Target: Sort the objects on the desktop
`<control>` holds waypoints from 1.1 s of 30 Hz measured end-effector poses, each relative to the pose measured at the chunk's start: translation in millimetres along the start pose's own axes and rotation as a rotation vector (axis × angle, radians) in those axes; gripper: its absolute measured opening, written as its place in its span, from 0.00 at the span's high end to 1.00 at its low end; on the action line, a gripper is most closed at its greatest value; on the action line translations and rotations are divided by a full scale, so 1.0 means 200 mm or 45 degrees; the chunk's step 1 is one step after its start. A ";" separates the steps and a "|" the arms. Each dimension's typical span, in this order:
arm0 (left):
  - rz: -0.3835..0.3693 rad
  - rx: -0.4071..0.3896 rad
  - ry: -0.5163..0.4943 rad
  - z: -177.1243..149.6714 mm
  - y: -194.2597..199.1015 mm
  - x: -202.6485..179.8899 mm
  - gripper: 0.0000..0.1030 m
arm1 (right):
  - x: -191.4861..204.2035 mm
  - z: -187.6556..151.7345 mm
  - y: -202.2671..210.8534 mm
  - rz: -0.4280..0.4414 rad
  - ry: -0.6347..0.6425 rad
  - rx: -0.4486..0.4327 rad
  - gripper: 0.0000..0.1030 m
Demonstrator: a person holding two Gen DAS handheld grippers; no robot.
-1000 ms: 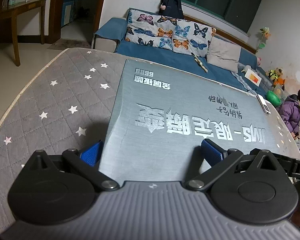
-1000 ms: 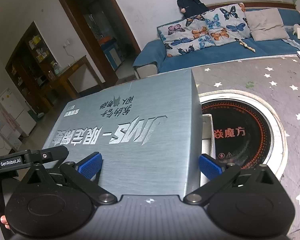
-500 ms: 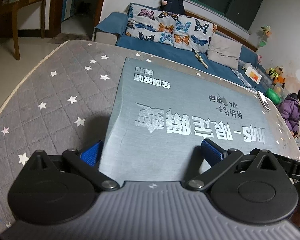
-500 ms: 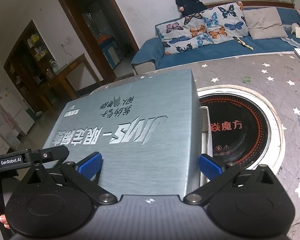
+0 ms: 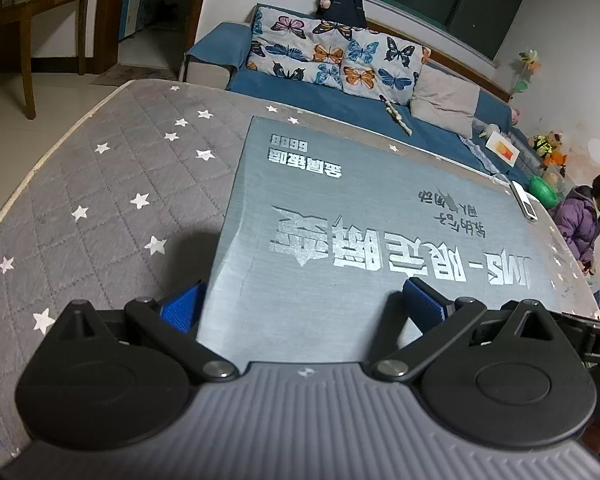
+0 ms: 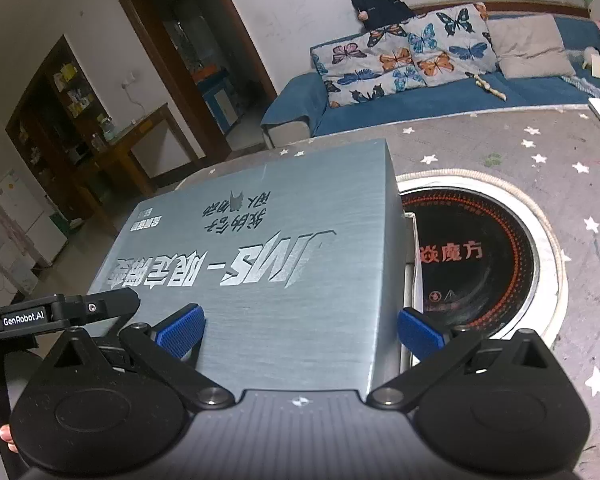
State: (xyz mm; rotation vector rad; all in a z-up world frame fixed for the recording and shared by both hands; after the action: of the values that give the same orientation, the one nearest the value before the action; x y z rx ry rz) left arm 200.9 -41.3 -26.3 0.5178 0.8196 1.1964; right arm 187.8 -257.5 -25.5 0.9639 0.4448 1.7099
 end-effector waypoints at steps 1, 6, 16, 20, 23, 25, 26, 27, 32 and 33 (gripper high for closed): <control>0.000 0.000 0.000 0.00 0.00 0.00 0.00 | 0.00 0.00 0.00 -0.001 0.002 0.003 0.00; -0.001 0.005 -0.002 0.03 -0.01 0.07 0.00 | 0.00 0.00 0.01 0.003 -0.008 0.000 0.00; -0.003 0.012 -0.005 0.02 -0.01 0.08 0.00 | -0.02 -0.02 -0.01 -0.001 -0.011 0.003 0.00; -0.006 0.021 -0.004 0.02 -0.02 0.07 0.00 | -0.04 -0.03 -0.01 -0.005 -0.017 0.007 0.00; -0.007 0.027 0.001 0.01 -0.03 0.07 0.00 | -0.04 -0.03 -0.02 -0.008 -0.020 0.008 0.00; -0.008 0.031 0.005 0.01 -0.03 0.07 0.00 | -0.05 -0.03 -0.02 -0.008 -0.021 0.008 0.00; -0.009 0.033 0.008 0.01 -0.04 0.08 0.00 | -0.05 -0.03 -0.02 -0.009 -0.020 0.008 0.00; -0.010 0.036 0.010 0.01 -0.04 0.08 0.00 | -0.05 -0.03 -0.02 -0.011 -0.018 0.009 0.00; -0.017 0.048 0.014 0.00 -0.04 0.08 0.00 | -0.04 -0.02 -0.02 -0.018 -0.011 0.026 0.00; -0.018 0.052 0.015 0.01 -0.04 0.08 0.00 | -0.04 -0.02 -0.02 -0.017 -0.012 0.032 0.00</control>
State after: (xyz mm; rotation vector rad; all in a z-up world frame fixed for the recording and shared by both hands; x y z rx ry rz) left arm 208.9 -28.0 -36.2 0.5379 0.8581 1.1727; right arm 187.7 -263.4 -33.6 0.9845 0.4663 1.6903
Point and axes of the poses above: each gripper's, at about its wrist camera, not at the fingertips, and y roughly against the way its jaws point, x to its left, z to its top, the point moved 8 cm from there along -y, roughly the way its jaws point, and after that the axes turned 6 degrees about x, right-handed, at the moved point
